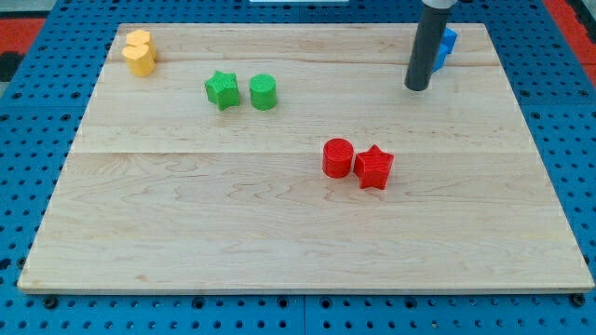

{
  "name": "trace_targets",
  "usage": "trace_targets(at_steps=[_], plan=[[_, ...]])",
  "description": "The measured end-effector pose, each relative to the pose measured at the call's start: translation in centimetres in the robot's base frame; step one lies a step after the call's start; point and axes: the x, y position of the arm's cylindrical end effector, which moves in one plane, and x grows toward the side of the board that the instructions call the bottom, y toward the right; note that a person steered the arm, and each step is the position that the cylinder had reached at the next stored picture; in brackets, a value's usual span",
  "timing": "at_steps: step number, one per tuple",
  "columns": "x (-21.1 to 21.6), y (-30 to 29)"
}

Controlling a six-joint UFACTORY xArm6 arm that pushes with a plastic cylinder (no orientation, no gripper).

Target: Slightly push the blue triangle to left

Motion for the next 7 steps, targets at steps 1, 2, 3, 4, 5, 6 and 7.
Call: trace_targets(at_steps=[1,2,3,4,5,6,7], plan=[[0.0,3.5],[-2.2,6.1],[-5.0,9.3],[-6.9,10.1],[-8.3,7.8],[-8.7,5.5],[-9.3,4.7]])
